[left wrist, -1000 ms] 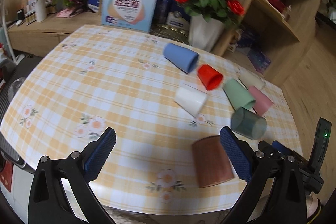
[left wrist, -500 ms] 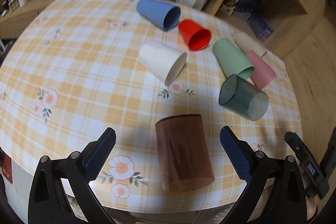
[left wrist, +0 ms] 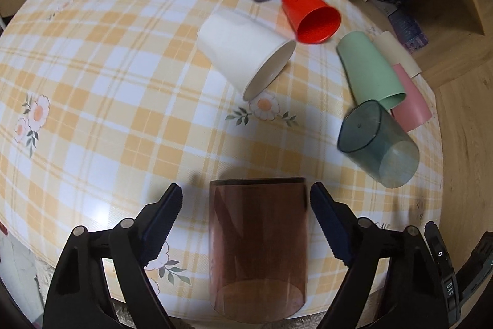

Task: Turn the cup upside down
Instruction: 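Grasp the brown cup around its body with the left gripper, then rotate the brown cup rim-down with the left gripper and lower it onto the table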

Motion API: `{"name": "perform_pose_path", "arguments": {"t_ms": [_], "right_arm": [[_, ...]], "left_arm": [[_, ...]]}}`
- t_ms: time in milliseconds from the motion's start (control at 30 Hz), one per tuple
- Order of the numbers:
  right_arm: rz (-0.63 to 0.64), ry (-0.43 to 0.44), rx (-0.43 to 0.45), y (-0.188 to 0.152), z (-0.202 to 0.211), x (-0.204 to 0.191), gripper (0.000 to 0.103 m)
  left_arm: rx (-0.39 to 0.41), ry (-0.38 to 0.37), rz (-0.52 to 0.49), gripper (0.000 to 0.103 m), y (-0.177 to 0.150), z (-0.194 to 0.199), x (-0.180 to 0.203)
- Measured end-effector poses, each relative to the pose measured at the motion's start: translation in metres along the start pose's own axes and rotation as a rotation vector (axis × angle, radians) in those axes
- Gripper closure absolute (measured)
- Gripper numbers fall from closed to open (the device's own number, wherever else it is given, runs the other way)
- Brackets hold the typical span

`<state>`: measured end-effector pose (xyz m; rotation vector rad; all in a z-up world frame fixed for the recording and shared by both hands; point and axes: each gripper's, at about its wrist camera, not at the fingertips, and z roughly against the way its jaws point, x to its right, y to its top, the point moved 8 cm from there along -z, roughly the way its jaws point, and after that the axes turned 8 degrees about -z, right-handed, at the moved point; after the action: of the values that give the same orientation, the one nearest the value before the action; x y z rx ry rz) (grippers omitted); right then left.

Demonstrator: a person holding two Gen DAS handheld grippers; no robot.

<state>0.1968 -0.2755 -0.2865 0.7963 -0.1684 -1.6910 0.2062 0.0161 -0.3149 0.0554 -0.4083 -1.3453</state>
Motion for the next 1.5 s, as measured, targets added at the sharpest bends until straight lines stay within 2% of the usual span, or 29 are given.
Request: {"name": "perform_pose_path", "arguments": {"t_ms": [267, 367, 433, 567, 667, 833, 1100, 1267, 1400, 1500], "right_arm": [[0.005, 0.002, -0.013, -0.003, 0.0, -0.003, 0.015], [0.005, 0.0, -0.013, -0.003, 0.001, -0.004, 0.015], [0.004, 0.0, -0.014, -0.004, 0.001, -0.004, 0.015], [0.012, -0.003, -0.01, -0.004, 0.006, -0.007, 0.015], [0.013, -0.007, -0.008, -0.005, 0.008, -0.007, 0.015], [0.011, -0.009, -0.016, -0.006, 0.006, -0.009, 0.015], [0.038, -0.013, -0.031, -0.01, 0.003, -0.022, 0.015], [0.044, -0.024, -0.027, -0.009, 0.005, -0.024, 0.015], [0.04, -0.031, -0.028, -0.009, 0.005, -0.023, 0.015], [0.043, -0.034, -0.032, -0.009, 0.005, -0.023, 0.015]], "left_arm": [[-0.033, -0.02, -0.021, 0.029, -0.003, -0.01, 0.0], [-0.033, -0.056, -0.029, 0.04, -0.003, -0.01, 0.004], [-0.031, -0.049, -0.046, 0.04, -0.003, -0.009, 0.006], [0.003, -0.07, -0.073, 0.041, -0.006, 0.005, 0.003], [0.061, -0.08, -0.099, 0.041, -0.009, 0.026, -0.004], [0.168, -0.036, -0.159, 0.042, -0.013, 0.062, -0.02], [0.286, 0.075, -0.161, 0.042, 0.003, 0.089, -0.056], [0.314, 0.122, -0.127, 0.042, 0.017, 0.085, -0.074], [0.319, 0.126, -0.068, 0.042, 0.025, 0.076, -0.085], [0.339, 0.133, -0.069, 0.042, 0.03, 0.074, -0.083]]}}
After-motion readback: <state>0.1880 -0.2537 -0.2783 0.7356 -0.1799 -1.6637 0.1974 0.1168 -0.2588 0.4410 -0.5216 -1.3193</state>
